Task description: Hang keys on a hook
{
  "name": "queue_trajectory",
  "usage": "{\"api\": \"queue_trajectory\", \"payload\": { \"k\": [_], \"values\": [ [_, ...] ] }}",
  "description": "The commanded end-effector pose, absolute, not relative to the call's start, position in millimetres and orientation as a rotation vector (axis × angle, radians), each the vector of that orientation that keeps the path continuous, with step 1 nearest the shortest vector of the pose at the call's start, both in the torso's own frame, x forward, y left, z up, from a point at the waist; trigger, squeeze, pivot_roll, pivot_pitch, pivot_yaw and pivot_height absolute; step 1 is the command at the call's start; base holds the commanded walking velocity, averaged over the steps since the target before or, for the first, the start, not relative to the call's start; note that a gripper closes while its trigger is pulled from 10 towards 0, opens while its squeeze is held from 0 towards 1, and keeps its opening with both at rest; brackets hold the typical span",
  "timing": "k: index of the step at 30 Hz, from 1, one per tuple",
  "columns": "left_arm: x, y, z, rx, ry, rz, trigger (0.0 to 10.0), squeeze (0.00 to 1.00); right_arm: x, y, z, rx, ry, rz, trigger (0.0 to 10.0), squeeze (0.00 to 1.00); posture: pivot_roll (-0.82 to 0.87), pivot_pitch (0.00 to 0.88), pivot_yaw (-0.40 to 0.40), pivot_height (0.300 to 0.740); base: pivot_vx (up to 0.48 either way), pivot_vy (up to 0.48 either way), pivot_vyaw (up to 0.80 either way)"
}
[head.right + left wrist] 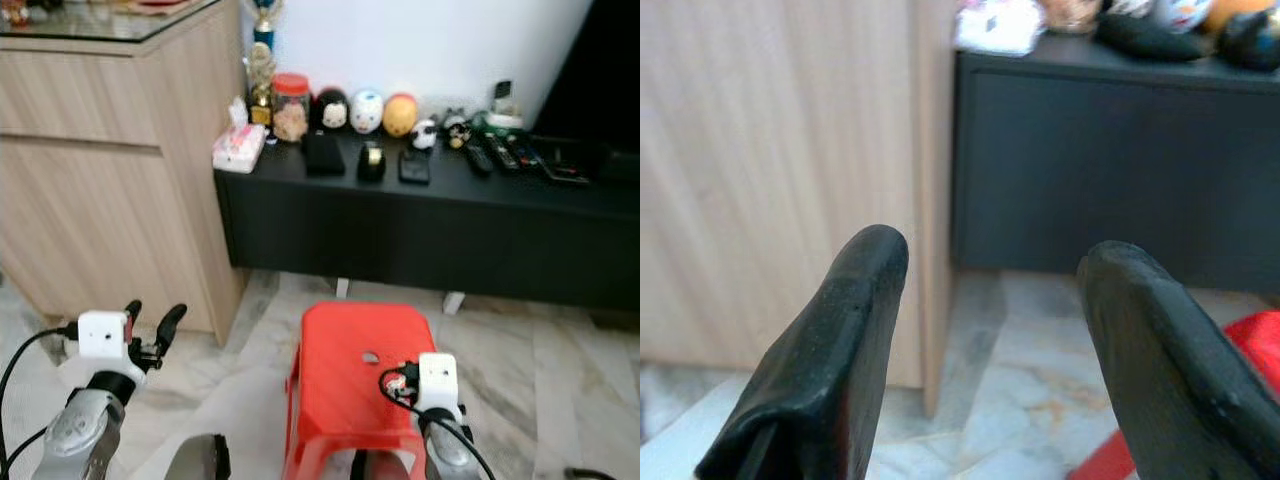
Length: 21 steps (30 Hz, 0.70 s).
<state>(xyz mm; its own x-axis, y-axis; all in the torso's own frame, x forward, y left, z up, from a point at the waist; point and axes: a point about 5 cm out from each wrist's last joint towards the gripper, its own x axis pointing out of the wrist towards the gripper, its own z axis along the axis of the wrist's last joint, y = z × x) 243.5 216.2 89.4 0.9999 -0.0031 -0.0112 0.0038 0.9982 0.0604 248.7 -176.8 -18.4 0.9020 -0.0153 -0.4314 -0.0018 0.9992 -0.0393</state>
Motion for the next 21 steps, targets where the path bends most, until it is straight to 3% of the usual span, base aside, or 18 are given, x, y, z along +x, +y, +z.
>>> {"api": "queue_trajectory", "payload": {
  "k": [1,10,11,12,13,14,21],
  "values": [
    [245,214,89,0.057,0.017,-0.01,10.0,0.0,246,-175,-22,-0.056,0.473,0.028,10.0,0.0,0.1,0.0,-0.078,0.579,0.0,0.0,0.0],
    [245,214,87,0.059,0.025,-0.016,10.0,0.0,234,-174,-40,-0.175,0.615,0.081,10.0,0.0,0.1,0.0,-0.078,0.579,0.0,0.0,0.0],
    [244,215,86,0.059,0.027,-0.015,10.0,0.0,234,-174,-41,-0.172,0.629,0.08,10.0,0.31,0.1,0.0,-0.078,0.579,0.0,0.0,0.0],
    [243,215,86,0.06,0.031,-0.013,10.0,0.0,233,-175,-42,-0.175,0.643,0.077,10.0,0.86,0.1,0.0,-0.078,0.579,0.0,0.0,0.0],
    [243,216,85,0.061,0.032,-0.012,10.0,0.0,233,-176,-43,-0.179,0.647,0.076,10.0,0.86,0.1,0.0,-0.078,0.579,0.0,0.0,0.0],
    [243,216,85,0.061,0.033,-0.01,10.0,0.0,234,-176,-43,-0.179,0.65,0.08,10.0,1.0,0.1,0.0,-0.078,0.579,0.0,0.0,0.0],
    [243,216,85,0.058,0.035,-0.01,10.0,0.0,245,-177,-36,-0.193,0.626,0.089,10.0,1.0,0.1,0.0,-0.077,0.579,0.0,0.0,0.0]
  ]
}}
